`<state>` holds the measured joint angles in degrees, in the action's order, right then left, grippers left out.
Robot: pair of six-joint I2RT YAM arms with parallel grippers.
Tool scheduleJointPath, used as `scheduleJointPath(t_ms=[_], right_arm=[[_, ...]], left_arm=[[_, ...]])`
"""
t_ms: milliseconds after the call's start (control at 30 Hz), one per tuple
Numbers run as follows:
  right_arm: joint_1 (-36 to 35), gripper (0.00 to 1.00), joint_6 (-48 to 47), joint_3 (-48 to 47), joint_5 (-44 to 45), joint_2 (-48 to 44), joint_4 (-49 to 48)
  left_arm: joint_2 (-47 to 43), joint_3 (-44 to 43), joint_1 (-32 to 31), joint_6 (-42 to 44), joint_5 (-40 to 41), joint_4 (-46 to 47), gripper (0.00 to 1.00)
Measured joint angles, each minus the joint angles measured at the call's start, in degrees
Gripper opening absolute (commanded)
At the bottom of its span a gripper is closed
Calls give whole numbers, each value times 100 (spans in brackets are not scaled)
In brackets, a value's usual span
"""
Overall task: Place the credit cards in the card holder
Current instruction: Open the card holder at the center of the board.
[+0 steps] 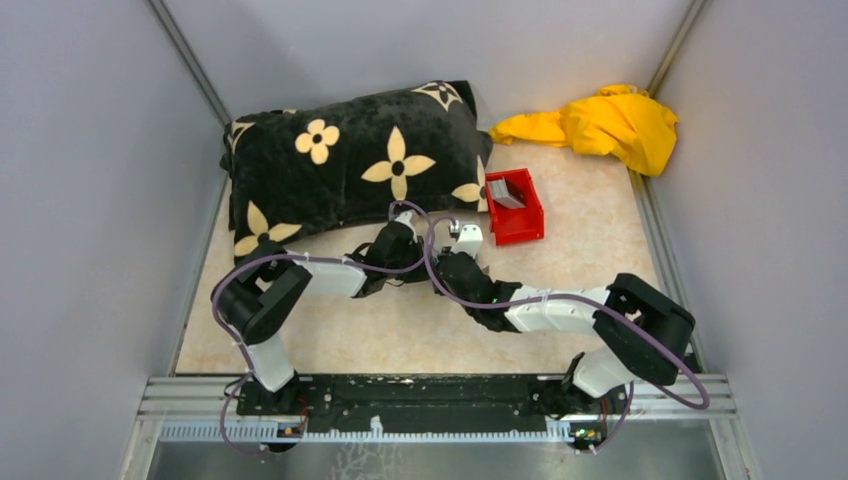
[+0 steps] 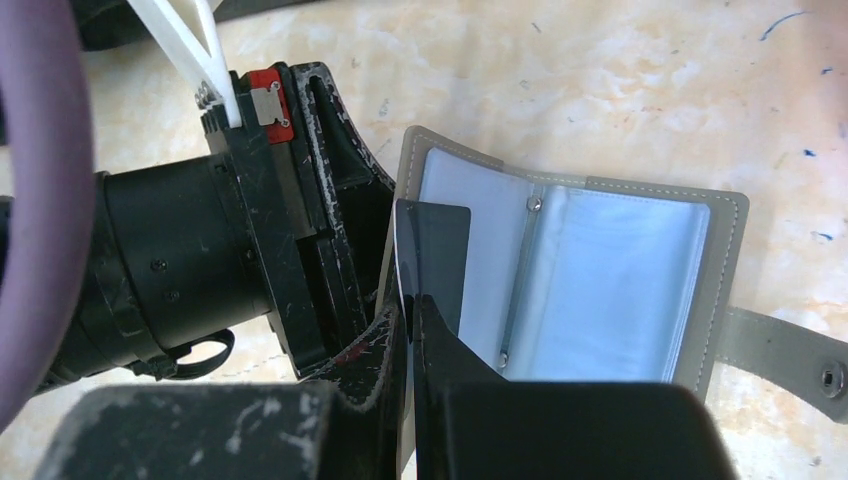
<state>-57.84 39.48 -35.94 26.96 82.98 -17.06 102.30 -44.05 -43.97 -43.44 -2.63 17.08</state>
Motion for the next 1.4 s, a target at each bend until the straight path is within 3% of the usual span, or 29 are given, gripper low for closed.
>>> scheduleJointPath(t_ms=[433, 867, 1133, 1400], right_arm=[[0, 0, -345, -227, 345, 225, 348], [-7, 0, -693, -728, 667, 752, 793], [-7, 0, -861, -813, 1012, 933, 857], [-7, 0, -861, -994, 870, 1147, 636]], left_arm=[[487, 28, 186, 323, -1010, 1043, 25], [907, 162, 398, 111, -1609, 2055, 30], [772, 129, 343, -170, -1360, 1617, 38], [90, 286, 258, -507, -264, 625, 42]])
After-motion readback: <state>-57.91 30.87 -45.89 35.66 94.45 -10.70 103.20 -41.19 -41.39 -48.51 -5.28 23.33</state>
